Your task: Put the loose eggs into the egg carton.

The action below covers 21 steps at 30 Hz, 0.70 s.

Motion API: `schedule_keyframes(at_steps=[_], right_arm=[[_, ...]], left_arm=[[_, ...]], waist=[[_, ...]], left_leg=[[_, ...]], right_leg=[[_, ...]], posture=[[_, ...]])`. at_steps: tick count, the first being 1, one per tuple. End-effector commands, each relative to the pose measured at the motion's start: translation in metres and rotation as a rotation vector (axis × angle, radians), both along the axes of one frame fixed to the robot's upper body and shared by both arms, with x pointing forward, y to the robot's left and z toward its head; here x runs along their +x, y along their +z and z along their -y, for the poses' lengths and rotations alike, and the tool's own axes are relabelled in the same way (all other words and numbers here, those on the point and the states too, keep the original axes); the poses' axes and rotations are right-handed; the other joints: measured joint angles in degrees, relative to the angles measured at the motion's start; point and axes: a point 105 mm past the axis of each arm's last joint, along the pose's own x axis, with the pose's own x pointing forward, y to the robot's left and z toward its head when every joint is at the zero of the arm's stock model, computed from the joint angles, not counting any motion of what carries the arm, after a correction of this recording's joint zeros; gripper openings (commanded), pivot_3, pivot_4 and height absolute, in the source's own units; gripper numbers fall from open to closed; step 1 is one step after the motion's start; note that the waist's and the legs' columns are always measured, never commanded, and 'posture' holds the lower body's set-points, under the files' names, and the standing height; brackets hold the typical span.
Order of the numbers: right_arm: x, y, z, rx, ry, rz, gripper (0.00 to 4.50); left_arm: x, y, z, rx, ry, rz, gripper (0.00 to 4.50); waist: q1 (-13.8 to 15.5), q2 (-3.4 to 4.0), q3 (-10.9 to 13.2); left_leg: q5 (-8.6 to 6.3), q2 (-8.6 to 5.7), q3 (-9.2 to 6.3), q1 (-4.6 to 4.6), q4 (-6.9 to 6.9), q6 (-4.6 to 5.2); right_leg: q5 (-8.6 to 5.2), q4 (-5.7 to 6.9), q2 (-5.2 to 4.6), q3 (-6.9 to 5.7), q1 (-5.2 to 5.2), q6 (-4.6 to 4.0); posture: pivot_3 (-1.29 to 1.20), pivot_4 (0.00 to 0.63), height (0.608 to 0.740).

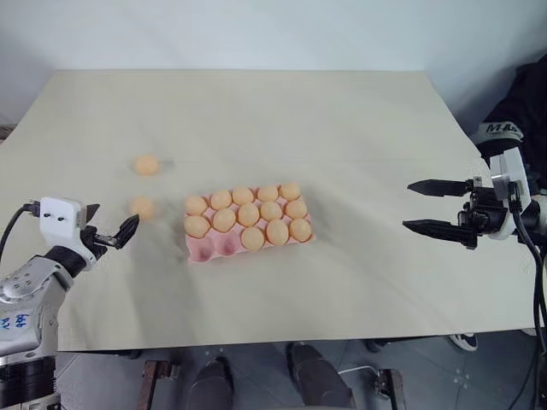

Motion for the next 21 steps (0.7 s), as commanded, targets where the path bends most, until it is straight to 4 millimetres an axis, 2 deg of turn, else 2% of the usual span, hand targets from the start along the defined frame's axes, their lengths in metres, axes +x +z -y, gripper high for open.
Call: schedule_keyframes(at_steps=[1,7,18,21], right_arm=[[-0.004,0.015,0.002,0.005,-0.012,0.052,4.45],[-0.002,0.015,0.000,0.007,-0.021,0.050,4.45],[0.001,0.015,-0.002,0.004,-0.025,0.043,4.45],[0.000,0.015,-0.002,0.004,-0.020,0.042,4.50]], left_arm=[[0.010,0.004,0.003,0.015,-0.015,0.022,4.50],[0.031,0.002,0.013,0.012,-0.078,0.020,4.50],[0.057,-0.011,0.026,-0.021,-0.144,-0.015,4.50],[0.059,-0.017,0.030,-0.009,-0.163,-0.030,3.92]], waist=[[0.17,0.00,0.00],[0.28,0.00,0.00],[0.40,0.00,0.00],[0.38,0.00,0.00]], left_leg=[[0.00,0.00,-0.01,-0.02,0.01,0.00],[0.00,-0.01,0.00,-0.03,0.05,0.00],[0.00,-0.04,-0.03,-0.04,0.07,0.00],[0.00,-0.04,-0.03,-0.04,0.07,0.00]], right_leg=[[0.02,0.00,0.00,0.00,0.00,0.03],[0.04,0.00,0.00,-0.01,0.00,0.07],[0.09,0.10,0.00,-0.02,0.00,0.15],[0.09,0.10,0.00,-0.02,0.00,0.16]], posture=[[0.00,0.150,0.740],[0.00,0.150,0.740],[0.00,0.150,0.740],[0.00,0.150,0.740]])
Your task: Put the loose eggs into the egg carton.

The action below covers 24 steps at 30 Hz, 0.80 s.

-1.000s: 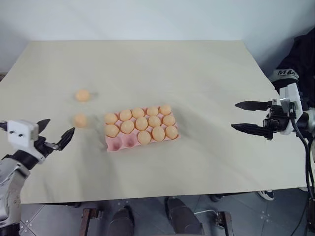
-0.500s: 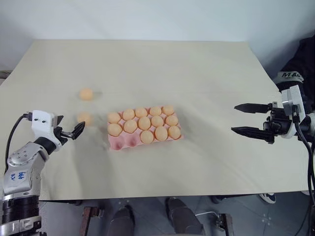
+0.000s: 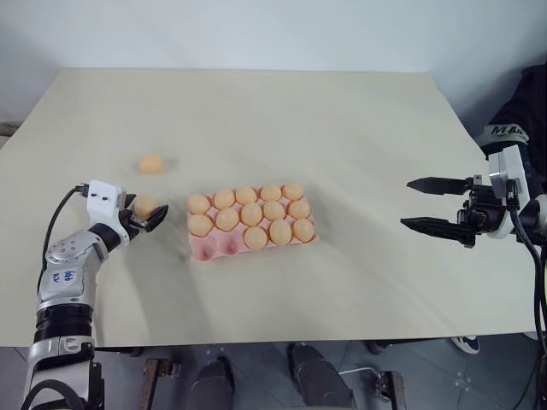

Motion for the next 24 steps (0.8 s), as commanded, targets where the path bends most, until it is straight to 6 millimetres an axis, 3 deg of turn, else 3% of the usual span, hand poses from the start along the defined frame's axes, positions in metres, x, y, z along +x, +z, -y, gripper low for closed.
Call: schedule_keyframes(at_steps=[1,6,7,11,15,20,24], right_arm=[[-0.003,0.012,0.000,0.004,0.009,0.039,4.50],[-0.004,0.012,0.002,0.003,0.008,0.038,4.50],[-0.004,0.012,0.002,0.003,0.007,0.038,4.50],[-0.004,0.012,0.003,0.002,0.000,0.037,4.50],[-0.005,0.010,0.005,0.002,-0.007,0.034,4.50],[-0.004,0.008,0.005,0.006,-0.010,0.034,4.50],[-0.004,0.005,0.003,0.014,-0.012,0.036,4.50]], left_arm=[[0.002,0.004,0.006,0.015,-0.038,0.035,3.63],[0.002,0.009,0.005,0.017,-0.050,0.058,2.09],[0.001,0.011,0.004,0.026,-0.050,0.059,1.98],[-0.005,0.028,0.009,0.048,-0.113,0.111,1.96],[-0.033,0.062,0.047,0.124,-0.426,0.220,1.96],[-0.060,0.071,0.081,0.139,-0.684,0.160,1.96],[-0.069,0.066,0.101,0.153,-0.825,0.044,1.96]], waist=[[-0.02,0.00,0.00],[0.05,0.00,0.00],[0.05,0.00,0.00],[0.01,0.00,0.00],[-0.01,0.00,0.00],[0.03,0.02,-0.01],[-0.07,0.02,0.00]], left_leg=[[0.00,0.00,0.00,0.00,0.00,0.00],[0.00,0.00,-0.01,0.01,0.04,0.00],[0.00,0.00,-0.01,0.01,0.07,0.00],[0.00,-0.01,-0.03,0.01,0.20,0.00],[0.00,0.00,-0.02,-0.01,0.26,0.00],[0.00,0.00,-0.02,0.01,0.29,0.00],[0.00,0.00,-0.04,0.00,0.36,0.01]], right_leg=[[0.00,0.00,0.00,0.00,0.00,0.00],[0.00,0.10,0.00,0.00,0.00,0.00],[0.00,0.13,0.00,0.00,0.00,0.00],[0.00,0.24,0.00,0.00,0.00,0.00],[0.00,0.27,0.00,0.00,-0.01,0.00],[-0.01,0.30,0.00,0.00,0.00,-0.01],[-0.01,0.30,0.00,0.00,0.01,-0.01]], posture=[[0.00,0.150,0.740],[0.00,0.150,0.740],[0.00,0.150,0.740],[0.00,0.150,0.740],[0.00,0.150,0.740],[0.00,0.150,0.740],[0.00,0.150,0.740]])
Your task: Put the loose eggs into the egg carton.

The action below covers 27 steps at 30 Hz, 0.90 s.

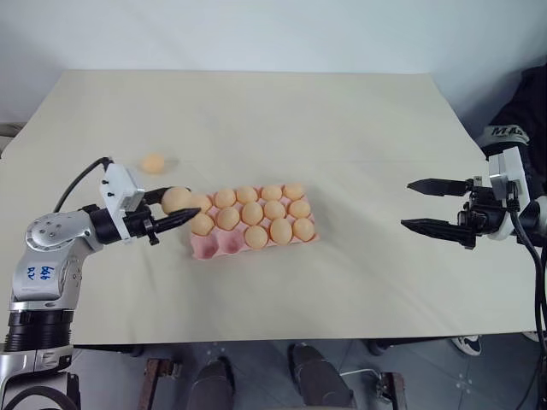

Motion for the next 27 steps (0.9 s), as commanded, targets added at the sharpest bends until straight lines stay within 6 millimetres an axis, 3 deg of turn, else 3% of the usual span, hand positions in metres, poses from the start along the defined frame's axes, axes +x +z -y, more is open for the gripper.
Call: schedule_keyframes(at_steps=[1,11,16,24,27], right_arm=[[-0.003,0.009,0.001,0.014,-0.006,0.047,4.50],[-0.013,0.002,0.003,0.033,-0.043,0.052,4.50],[-0.018,-0.001,0.006,0.040,-0.069,0.054,4.50],[-0.018,-0.002,0.005,0.044,-0.079,0.055,4.50],[-0.015,-0.002,0.004,0.043,-0.073,0.057,4.50]], left_arm=[[-0.009,0.000,0.017,0.057,-0.110,-0.064,1.96],[-0.001,-0.012,0.045,0.145,-0.236,-0.145,1.96],[0.000,-0.018,0.042,0.197,-0.243,-0.165,1.96],[0.002,-0.015,0.047,0.190,-0.242,-0.130,4.44],[0.001,-0.013,0.047,0.189,-0.240,-0.120,4.48]], waist=[[-0.05,0.00,0.00],[-0.16,0.01,0.01],[-0.11,0.02,0.02],[-0.09,0.02,0.02],[-0.14,0.02,0.02]], left_leg=[[0.00,-0.01,0.00,0.00,0.01,0.00],[0.01,0.00,-0.04,-0.03,0.06,0.01],[0.00,-0.01,-0.05,-0.03,0.07,0.02],[0.01,-0.01,-0.06,-0.02,0.26,0.03],[0.01,0.00,-0.07,-0.03,0.32,0.04]], right_leg=[[0.00,0.00,0.00,0.00,0.01,0.00],[0.00,0.00,0.03,0.00,0.01,0.00],[0.00,0.00,0.03,0.00,0.02,0.01],[0.00,0.00,0.02,0.00,0.10,0.02],[0.01,0.00,0.02,0.01,0.12,0.02]], posture=[[0.00,0.150,0.740],[0.00,0.150,0.740],[0.00,0.150,0.740],[0.00,0.150,0.740],[0.00,0.150,0.740]])
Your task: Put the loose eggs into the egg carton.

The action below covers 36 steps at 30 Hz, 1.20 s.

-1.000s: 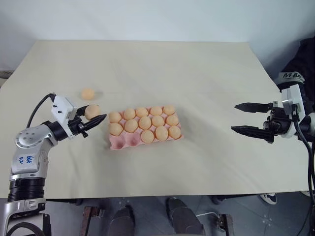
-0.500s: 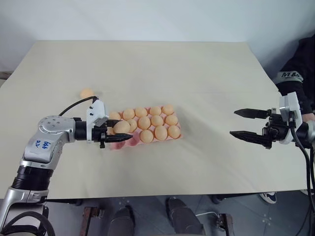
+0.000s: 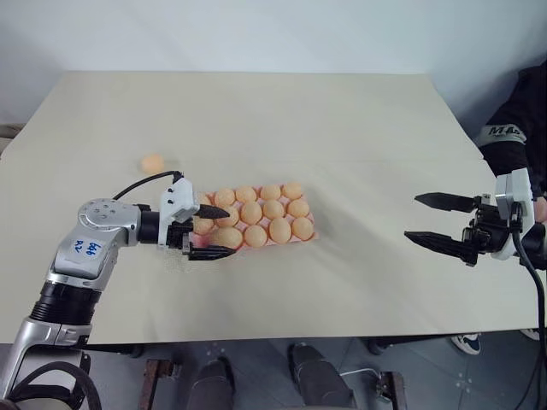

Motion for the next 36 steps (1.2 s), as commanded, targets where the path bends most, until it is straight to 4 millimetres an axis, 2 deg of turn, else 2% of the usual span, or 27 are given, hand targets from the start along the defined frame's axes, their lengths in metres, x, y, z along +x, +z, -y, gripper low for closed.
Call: schedule_keyframes(at_steps=[1,4,8,12,16,19,21,24,29,31,36], right_arm=[[0.001,0.011,-0.002,0.006,0.014,0.047,4.50],[0.003,0.011,-0.004,0.005,0.028,0.046,4.50],[0.005,0.014,-0.006,0.014,0.048,0.054,4.50],[0.004,0.015,-0.007,0.013,0.071,0.051,4.50],[0.007,0.016,-0.006,0.011,0.075,0.048,4.50],[0.008,0.015,-0.005,0.011,0.082,0.041,4.50],[0.009,0.015,-0.005,0.011,0.086,0.037,4.50],[0.012,0.014,-0.004,0.003,0.088,0.027,4.50],[0.017,0.014,-0.004,-0.004,0.104,0.006,4.50],[0.021,0.014,-0.007,-0.007,0.119,0.001,4.50],[0.031,0.020,-0.014,-0.013,0.153,0.008,4.50]], left_arm=[[-0.002,0.015,0.001,-0.007,-0.012,0.070,4.48],[-0.002,0.023,0.001,-0.029,0.009,0.104,4.48],[-0.005,0.045,-0.009,-0.085,0.062,0.192,4.48],[-0.009,0.063,-0.038,-0.141,0.178,0.307,4.48],[-0.008,0.074,-0.088,-0.146,0.490,0.460,4.48],[-0.014,0.075,-0.118,-0.178,0.713,0.526,4.48],[-0.021,0.072,-0.141,-0.209,0.896,0.550,4.48],[-0.039,0.054,-0.171,-0.244,1.203,0.508,4.48],[-0.073,0.046,-0.156,-0.303,1.259,0.450,4.48],[-0.082,0.041,-0.160,-0.302,1.307,0.425,4.48],[-0.095,0.029,-0.169,-0.277,1.404,0.358,4.48]], waist=[[-0.02,0.00,0.00],[-0.03,0.00,0.00],[-0.04,0.00,0.00],[-0.14,0.01,0.00],[-0.24,0.02,0.01],[-0.15,0.01,0.01],[-0.08,0.01,0.01],[-0.05,0.01,0.02],[-0.12,-0.03,0.04],[-0.18,-0.04,0.04],[-0.65,-0.06,0.05]], left_leg=[[0.00,0.00,0.00,0.00,0.01,0.01],[0.01,0.00,0.00,0.00,0.04,0.02],[0.01,0.01,0.00,0.00,0.03,0.03],[-0.01,0.02,-0.01,0.01,0.01,0.06],[-0.03,0.03,0.01,0.02,0.02,0.08],[-0.03,0.03,-0.01,0.04,0.04,0.09],[-0.05,0.01,0.00,0.08,0.06,0.13],[-0.09,0.01,0.00,0.16,0.09,0.18],[-0.17,0.02,0.00,0.28,0.08,0.22],[-0.17,0.02,0.01,0.32,0.09,0.22],[-0.18,0.00,0.05,0.88,0.05,0.21]], right_leg=[[0.00,0.00,0.00,0.00,0.01,0.00],[0.00,0.00,0.00,0.00,0.02,0.00],[0.01,0.00,0.00,0.00,0.03,0.01],[0.01,0.00,0.00,0.00,0.02,0.02],[0.01,0.00,-0.02,0.01,0.03,0.02],[0.00,-0.01,-0.03,0.00,0.07,0.01],[0.00,-0.06,-0.07,0.00,0.15,0.01],[-0.01,-0.18,-0.11,-0.01,0.32,-0.02],[-0.17,-0.48,-0.10,-0.01,0.56,-0.33],[-0.35,-0.49,-0.10,0.01,0.60,-0.67],[-0.42,-0.59,-0.09,0.08,1.08,-0.82]], posture=[[0.00,0.150,0.740],[0.00,0.150,0.740],[0.00,0.150,0.740],[0.00,0.150,0.740],[0.00,0.150,0.740],[0.00,0.150,0.740],[0.00,0.150,0.740],[0.00,0.150,0.740],[0.00,0.150,0.740],[0.00,0.150,0.740],[0.00,0.150,0.740]])
